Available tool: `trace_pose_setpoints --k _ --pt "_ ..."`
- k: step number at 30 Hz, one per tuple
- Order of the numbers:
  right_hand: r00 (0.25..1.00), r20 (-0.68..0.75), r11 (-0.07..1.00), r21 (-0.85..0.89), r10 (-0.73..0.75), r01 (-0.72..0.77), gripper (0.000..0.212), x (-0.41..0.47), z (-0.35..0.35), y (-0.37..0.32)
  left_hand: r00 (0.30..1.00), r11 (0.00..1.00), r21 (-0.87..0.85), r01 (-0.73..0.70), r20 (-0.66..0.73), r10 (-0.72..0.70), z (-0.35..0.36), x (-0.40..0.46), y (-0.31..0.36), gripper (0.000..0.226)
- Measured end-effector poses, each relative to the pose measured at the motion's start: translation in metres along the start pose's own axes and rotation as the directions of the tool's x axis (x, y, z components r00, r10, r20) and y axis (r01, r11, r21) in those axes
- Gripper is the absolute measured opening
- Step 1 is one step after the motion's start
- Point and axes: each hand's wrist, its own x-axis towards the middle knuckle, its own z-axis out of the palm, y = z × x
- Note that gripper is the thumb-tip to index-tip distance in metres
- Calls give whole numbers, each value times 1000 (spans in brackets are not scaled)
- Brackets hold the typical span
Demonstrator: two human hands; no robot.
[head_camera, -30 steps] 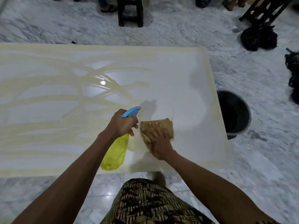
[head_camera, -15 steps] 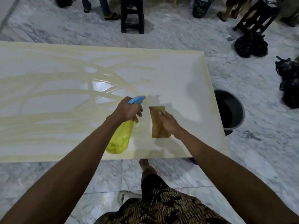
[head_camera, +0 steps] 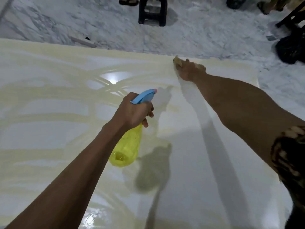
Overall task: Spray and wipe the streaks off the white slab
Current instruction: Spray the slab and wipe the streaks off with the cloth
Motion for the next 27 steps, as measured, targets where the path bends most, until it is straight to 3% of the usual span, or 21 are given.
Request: trace_pose_setpoints --k 1,3,5,12,22,24,27 --pt "999 -50 995 -96 3 -8 50 -3 16 -3 1000 1000 1 8 -3 -8 -3 5 -3 41" --pt "992 111 987 -154 64 -46 57 -26 44 -13 1000 1000 8 25 -4 -25 -8 11 -11 43" --pt "974 210 990 -133 81 -54 59 -47 61 -11 999 999 10 52 0 -52 -12 6 -16 46" --pt "965 260 988 -133 -41 77 59 -180 85 -31 991 991 39 131 -19 -130 -21 -49 -39 47" --pt "892 401 962 -75 -211 261 63 -481 100 -79 976 974 69 216 -3 -217 -8 -202 -90 58" --pt "848 495 958 -100 -187 270 68 -522 101 -86 970 967 71 243 9 -245 -3 -222 -100 62" --pt "840 503 971 -7 -202 238 70 -540 81 -101 969 968 58 246 23 -248 0 -240 -99 48"
